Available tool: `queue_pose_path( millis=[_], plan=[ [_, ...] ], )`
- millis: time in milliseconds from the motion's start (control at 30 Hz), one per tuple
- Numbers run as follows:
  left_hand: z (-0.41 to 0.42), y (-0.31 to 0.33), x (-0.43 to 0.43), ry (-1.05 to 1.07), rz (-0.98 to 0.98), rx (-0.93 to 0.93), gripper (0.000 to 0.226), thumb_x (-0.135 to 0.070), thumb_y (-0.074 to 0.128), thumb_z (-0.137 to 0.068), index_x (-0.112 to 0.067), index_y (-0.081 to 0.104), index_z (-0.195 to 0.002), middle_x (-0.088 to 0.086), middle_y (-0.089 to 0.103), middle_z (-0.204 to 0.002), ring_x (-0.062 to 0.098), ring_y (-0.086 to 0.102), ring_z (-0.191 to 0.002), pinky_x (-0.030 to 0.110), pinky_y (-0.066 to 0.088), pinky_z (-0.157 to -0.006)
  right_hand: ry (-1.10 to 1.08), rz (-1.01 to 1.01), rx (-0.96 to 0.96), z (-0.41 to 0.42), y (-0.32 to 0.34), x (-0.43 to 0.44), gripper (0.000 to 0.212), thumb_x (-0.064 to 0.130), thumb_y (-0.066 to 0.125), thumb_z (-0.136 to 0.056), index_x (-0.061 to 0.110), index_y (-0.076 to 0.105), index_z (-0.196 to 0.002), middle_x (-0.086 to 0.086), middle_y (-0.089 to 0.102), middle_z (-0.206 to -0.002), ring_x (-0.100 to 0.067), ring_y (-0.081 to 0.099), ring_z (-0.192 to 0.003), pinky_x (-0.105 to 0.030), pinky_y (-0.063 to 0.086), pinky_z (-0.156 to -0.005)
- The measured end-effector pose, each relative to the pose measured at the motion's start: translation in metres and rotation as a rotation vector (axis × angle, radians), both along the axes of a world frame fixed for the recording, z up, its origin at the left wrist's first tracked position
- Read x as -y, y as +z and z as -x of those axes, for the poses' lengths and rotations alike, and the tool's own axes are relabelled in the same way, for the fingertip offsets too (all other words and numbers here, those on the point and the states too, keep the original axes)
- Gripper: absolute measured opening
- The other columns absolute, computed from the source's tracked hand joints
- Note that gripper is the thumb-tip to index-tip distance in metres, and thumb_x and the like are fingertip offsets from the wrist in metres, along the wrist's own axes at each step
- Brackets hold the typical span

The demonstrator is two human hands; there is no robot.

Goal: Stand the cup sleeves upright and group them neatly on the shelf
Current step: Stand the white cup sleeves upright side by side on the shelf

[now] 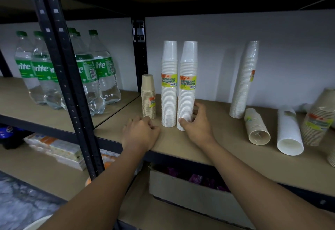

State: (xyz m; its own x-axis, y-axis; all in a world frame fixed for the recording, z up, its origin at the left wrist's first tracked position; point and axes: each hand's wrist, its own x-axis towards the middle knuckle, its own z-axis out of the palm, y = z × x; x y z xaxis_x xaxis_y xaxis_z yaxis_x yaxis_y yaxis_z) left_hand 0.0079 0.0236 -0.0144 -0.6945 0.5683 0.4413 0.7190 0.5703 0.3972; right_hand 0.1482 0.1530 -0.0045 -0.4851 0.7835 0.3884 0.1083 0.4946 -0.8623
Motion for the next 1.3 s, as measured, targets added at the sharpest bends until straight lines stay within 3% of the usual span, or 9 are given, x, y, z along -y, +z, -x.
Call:
queue_pose_path(
  millis=[533,933,1300],
  plan=[
    [-0.0023,0.0011,0.0004,0.003,-0.005,0.009,0.022,-0.046,0.053,-0.083,-0.027,0.063,-0.086,-0.002,0.058,-0.101,0.023,0.049,-0.102,0.039,0.042,-0.089,0.008,-0.022,0.005,0.0019,-0.0038,-0.0037,0.068,0.030,0.076,-0.085,0.025,0.037,-0.141,0.004,0.055,-0.135,-0.013,0.057,-0.113,-0.029,0.045,-0.091],
    [-0.0018,0.0011,0.0004,0.000,0.004,0.014,0.023,-0.048,0.052,-0.083,-0.027,0.062,-0.085,-0.001,0.058,-0.100,0.023,0.049,-0.102,0.041,0.044,-0.090,-0.001,-0.017,0.004,0.0025,-0.0055,-0.0044,0.068,0.032,0.077,-0.084,0.027,0.038,-0.139,0.005,0.057,-0.132,-0.016,0.060,-0.113,-0.037,0.049,-0.095],
    [-0.0014,-0.0008,0.0001,0.001,-0.017,0.016,0.021,-0.046,0.053,-0.082,-0.026,0.061,-0.082,-0.001,0.059,-0.099,0.024,0.051,-0.101,0.042,0.044,-0.089,-0.020,-0.031,0.013,0.0028,-0.0050,-0.0046,0.070,0.033,0.079,-0.082,0.024,0.039,-0.139,0.004,0.058,-0.131,-0.017,0.061,-0.111,-0.032,0.048,-0.091]
  ],
)
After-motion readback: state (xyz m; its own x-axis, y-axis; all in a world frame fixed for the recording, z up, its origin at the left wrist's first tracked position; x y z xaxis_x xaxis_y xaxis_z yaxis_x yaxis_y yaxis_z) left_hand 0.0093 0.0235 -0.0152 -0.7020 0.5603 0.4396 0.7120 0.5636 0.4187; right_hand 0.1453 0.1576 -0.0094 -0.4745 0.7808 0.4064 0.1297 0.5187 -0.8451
